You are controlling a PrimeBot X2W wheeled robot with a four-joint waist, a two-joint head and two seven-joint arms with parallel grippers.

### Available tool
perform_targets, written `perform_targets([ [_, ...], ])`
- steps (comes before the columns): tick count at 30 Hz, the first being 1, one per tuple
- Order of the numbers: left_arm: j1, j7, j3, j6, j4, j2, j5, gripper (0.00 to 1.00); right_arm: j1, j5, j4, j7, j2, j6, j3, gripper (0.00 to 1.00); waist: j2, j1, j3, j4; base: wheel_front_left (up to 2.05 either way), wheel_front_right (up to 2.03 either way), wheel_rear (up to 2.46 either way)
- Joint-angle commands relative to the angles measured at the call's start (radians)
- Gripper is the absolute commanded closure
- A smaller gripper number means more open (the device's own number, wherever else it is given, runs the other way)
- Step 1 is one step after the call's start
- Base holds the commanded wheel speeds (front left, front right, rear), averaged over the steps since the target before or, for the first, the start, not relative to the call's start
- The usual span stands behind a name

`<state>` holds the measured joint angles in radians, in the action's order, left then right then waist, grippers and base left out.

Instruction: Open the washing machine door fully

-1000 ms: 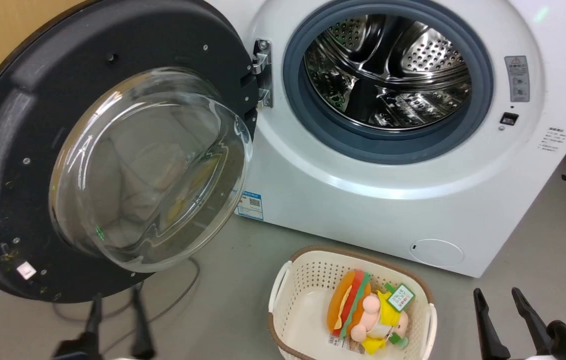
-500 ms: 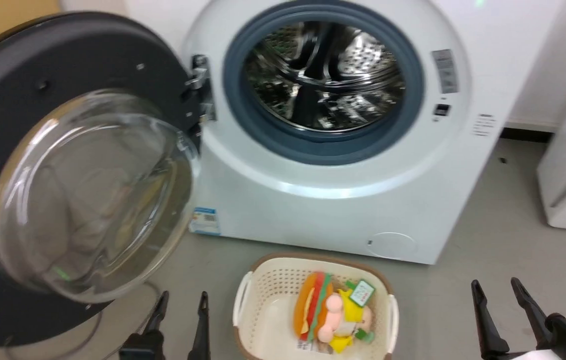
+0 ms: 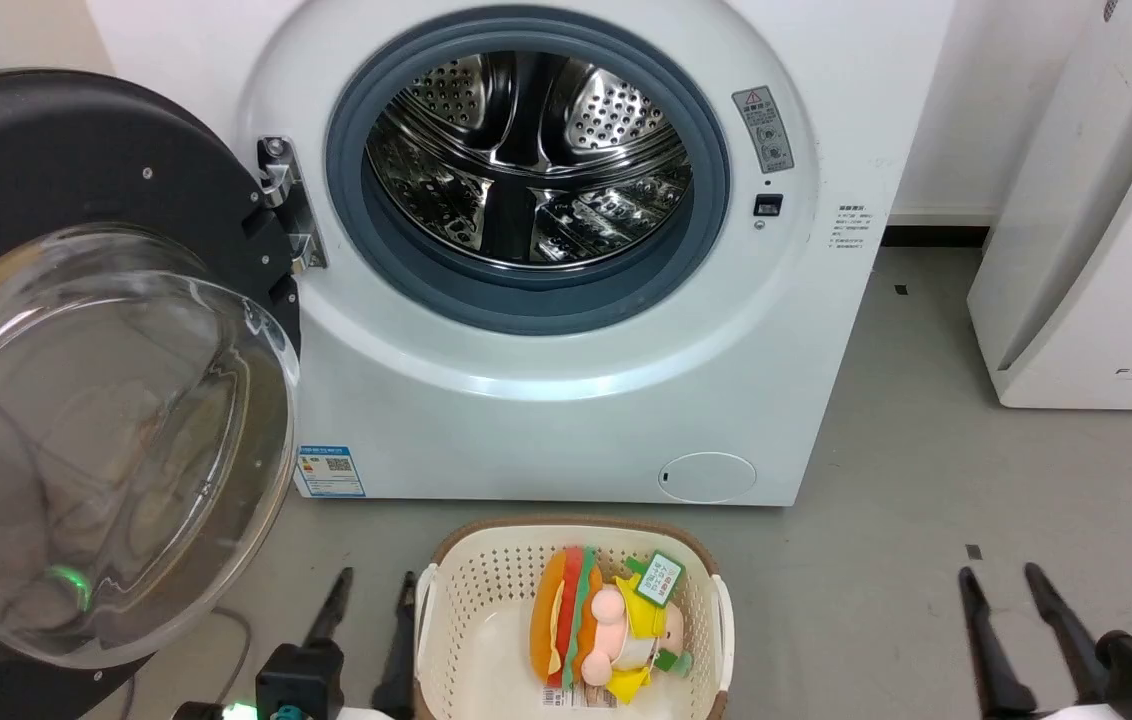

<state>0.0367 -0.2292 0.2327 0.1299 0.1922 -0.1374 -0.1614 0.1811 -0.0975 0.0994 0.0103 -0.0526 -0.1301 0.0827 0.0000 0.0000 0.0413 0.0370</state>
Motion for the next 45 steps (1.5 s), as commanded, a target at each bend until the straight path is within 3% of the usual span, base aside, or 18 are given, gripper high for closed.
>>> perform_targets([
  [1, 0.0, 0.0, 0.0, 0.0, 0.0, 0.0, 0.0, 1.0, -0.001, 0.0, 0.0, 0.0, 0.0, 0.0, 0.0, 1.0, 0.0, 0.0, 0.0, 0.0, 0.0, 0.0, 0.0],
  [45, -0.012, 0.076, -0.076, -0.044, -0.064, 0.029, 0.054, 1.0, -0.061, 0.032, -0.033, -0.003, 0.001, 0.0, -0.028, 1.0, 0.0, 0.0, -0.014, -0.013, 0.0, 0.0, 0.0],
])
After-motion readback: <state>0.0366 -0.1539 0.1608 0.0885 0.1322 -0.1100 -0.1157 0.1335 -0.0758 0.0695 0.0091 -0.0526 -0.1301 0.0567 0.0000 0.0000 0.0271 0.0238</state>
